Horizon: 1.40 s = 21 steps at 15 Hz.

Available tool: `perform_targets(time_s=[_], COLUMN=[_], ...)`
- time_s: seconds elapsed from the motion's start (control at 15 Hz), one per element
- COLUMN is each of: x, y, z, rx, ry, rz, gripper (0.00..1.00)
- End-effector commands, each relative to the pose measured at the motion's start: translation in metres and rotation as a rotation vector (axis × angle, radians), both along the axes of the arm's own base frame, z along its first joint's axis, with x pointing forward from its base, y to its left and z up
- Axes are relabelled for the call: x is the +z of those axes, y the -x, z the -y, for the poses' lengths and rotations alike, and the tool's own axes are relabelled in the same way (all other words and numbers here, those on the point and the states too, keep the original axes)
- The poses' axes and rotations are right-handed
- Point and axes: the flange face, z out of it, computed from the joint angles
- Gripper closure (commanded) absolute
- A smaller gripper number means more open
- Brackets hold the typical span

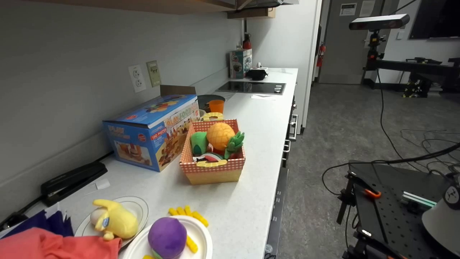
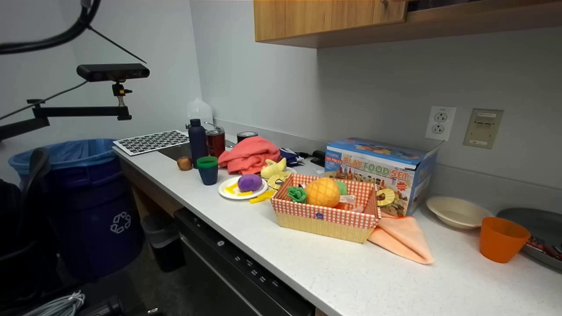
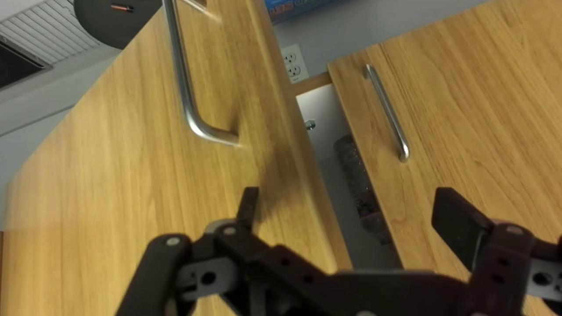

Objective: Open the right door of the cabinet above the blue box, take the pineapple plush toy out of the cabinet and place it in the basket

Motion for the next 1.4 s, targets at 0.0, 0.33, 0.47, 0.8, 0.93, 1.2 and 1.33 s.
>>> perform_targets(time_s=[0.0,0.33,0.47,0.8,0.93,1.2,1.33], x=[0.003,-0.013,-0.010,0.002,-0.003,-0.023,-0.038], y=[-0.045,-0.087,-0.086,-0.046,-0.027,0.013,0.033], z=[-0.012,-0.033,-0.030,0.001,0.015,0.041,0.050], rx=[0.008,0.033,0.029,-0.044,-0.084,-0.116,-0.108], ry=[-0.024,-0.011,0.012,0.060,0.073,0.054,0.009], rz=[0.052,0.034,0.037,-0.028,-0.081,-0.205,-0.269], gripper=[0.00,0.00,0.00,0.00,0.00,0.00,0.00])
